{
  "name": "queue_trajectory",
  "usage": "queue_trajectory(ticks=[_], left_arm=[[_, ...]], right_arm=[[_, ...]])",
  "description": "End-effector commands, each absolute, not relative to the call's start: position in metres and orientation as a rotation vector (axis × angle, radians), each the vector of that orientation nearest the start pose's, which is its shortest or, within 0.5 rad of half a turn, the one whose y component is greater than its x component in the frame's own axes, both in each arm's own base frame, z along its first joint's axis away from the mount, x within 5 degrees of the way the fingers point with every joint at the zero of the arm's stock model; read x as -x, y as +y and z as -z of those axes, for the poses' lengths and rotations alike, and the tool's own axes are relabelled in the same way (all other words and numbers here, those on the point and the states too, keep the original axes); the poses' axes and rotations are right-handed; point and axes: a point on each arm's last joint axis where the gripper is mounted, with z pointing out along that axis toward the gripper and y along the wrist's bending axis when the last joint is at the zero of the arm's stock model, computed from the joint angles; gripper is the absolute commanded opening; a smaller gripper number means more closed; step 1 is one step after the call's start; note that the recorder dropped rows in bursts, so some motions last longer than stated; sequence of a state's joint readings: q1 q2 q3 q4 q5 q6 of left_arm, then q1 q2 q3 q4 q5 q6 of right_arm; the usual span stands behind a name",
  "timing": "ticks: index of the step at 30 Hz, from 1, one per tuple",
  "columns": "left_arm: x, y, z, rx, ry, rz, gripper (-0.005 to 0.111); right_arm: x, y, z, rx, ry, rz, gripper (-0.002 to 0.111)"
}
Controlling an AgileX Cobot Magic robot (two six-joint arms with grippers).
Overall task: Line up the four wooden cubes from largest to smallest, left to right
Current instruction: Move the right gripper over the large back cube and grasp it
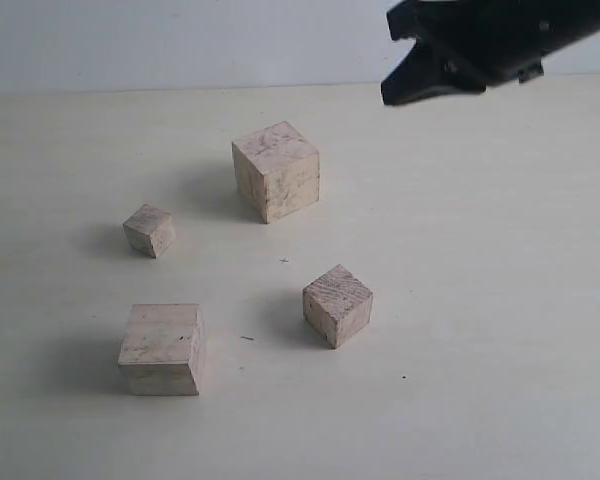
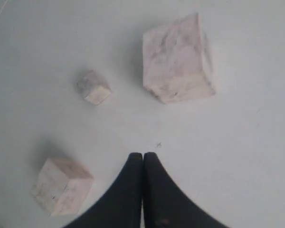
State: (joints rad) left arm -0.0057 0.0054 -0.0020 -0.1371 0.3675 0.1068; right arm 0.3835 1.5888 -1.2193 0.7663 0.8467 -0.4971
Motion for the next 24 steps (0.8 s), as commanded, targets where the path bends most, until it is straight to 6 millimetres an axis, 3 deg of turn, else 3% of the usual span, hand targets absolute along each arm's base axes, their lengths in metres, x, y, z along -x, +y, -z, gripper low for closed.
queue_trajectory(ticks=[1,4,7,9,14,16,24], left_arm=[[-0.053,-0.005,-0.181,-0.025,1.837,0.065,0.0],[-0.053,-0.005,-0.181,-0.025,1.837,0.065,0.0],[-0.053,-0.005,-0.181,-0.025,1.837,0.065,0.0],[-0.053,-0.005,-0.181,-0.025,1.837,0.065,0.0],[-0.053,-0.005,-0.181,-0.025,1.837,0.065,0.0],[-0.053,-0.005,-0.181,-0.025,1.837,0.065,0.0],[-0.053,-0.005,-0.181,-0.025,1.837,0.065,0.0]], right_arm=[[-0.304,0.196,-0.318,0.687,2.454,-0.637,0.0],[-0.306,0.226,-0.32,0.776,2.433,-0.533,0.003],[-0.309,0.25,-0.309,0.885,2.421,-0.46,0.015],[-0.311,0.26,-0.297,0.934,2.431,-0.426,0.027],[-0.325,0.275,-0.259,1.024,2.442,-0.373,0.079],[-0.329,0.278,-0.249,1.022,2.449,-0.367,0.093],[-0.347,0.291,-0.231,0.911,2.404,-0.413,0.097]])
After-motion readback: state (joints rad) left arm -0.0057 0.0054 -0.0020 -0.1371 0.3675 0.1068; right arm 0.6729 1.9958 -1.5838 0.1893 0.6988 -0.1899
